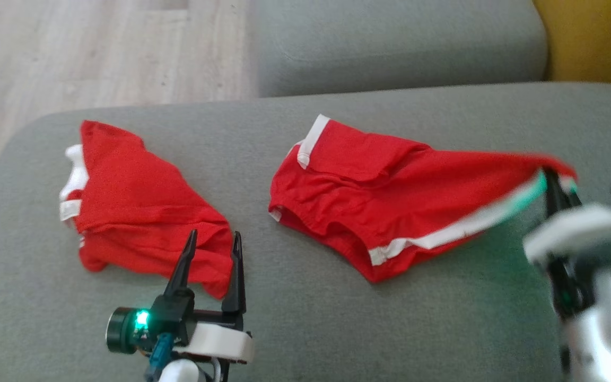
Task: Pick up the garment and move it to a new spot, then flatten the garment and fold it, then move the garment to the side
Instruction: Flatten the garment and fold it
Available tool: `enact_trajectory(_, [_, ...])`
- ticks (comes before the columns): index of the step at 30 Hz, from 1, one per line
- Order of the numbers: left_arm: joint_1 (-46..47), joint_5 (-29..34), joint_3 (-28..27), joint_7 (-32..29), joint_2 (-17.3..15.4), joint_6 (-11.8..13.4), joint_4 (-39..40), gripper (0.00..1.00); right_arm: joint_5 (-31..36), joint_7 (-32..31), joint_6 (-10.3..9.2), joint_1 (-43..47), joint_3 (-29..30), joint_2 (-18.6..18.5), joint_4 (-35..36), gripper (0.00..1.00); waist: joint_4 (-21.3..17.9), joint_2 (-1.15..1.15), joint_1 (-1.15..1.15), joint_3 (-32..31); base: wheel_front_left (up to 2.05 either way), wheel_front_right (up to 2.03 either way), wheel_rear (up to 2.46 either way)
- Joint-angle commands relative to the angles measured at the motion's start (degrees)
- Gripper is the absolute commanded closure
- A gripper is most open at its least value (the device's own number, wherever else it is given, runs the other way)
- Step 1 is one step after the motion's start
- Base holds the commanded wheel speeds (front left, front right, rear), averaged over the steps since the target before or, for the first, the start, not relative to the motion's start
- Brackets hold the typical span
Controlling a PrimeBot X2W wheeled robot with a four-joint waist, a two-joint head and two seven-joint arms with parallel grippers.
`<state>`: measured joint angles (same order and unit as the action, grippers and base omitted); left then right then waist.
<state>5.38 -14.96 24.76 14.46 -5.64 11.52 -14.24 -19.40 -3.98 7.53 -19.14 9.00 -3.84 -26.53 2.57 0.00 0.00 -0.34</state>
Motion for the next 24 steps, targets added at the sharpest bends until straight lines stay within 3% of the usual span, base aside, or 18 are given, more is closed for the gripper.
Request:
enact_trajectory(1, [2.68,0.64,-1.82,0.53,0.18,-0.36,1.93,0.0,1.45,-0.35,-0.04,-0.62,0.43,0.16,3.72,1.0,-1.44,0.0,0.0,1.4,0.0,0.0,0.0])
enact_trajectory(8, [4.27,1.25,-1.49,0.53,0.3,-1.14,1.22,0.0,3.73,-0.49,-0.04,5.19,6.21,0.9,5.26,1.0,-3.41,0.0,0.0,3.04,0.0,0.0,0.0])
enact_trajectory(9, [4.42,1.3,-1.35,0.53,0.36,-1.26,1.07,0.0,3.94,0.35,-0.04,5.24,6.71,0.92,4.85,0.35,-3.46,0.0,0.0,3.12,0.0,0.0,0.0])
enact_trajectory(10, [4.55,1.33,-1.21,0.53,0.43,-1.36,0.95,0.0,4.11,1.29,-0.04,5.14,7.09,0.93,4.34,0.0,-3.47,0.0,0.0,3.19,0.0,0.0,0.0])
enact_trajectory(20, [4.83,0.6,-0.9,0.53,1.21,-2.05,0.83,0.0,12.01,11.95,-0.04,7.29,2.02,0.95,7.23,0.0,-3.4,0.0,0.0,2.09,0.0,0.0,0.0])
enact_trajectory(24, [4.4,-0.29,-0.74,0.53,1.67,-2.38,1.4,0.0,11.03,15.72,-0.04,11.91,-0.95,0.95,10.3,0.0,-3.29,0.0,0.0,1.26,0.0,0.0,0.0])
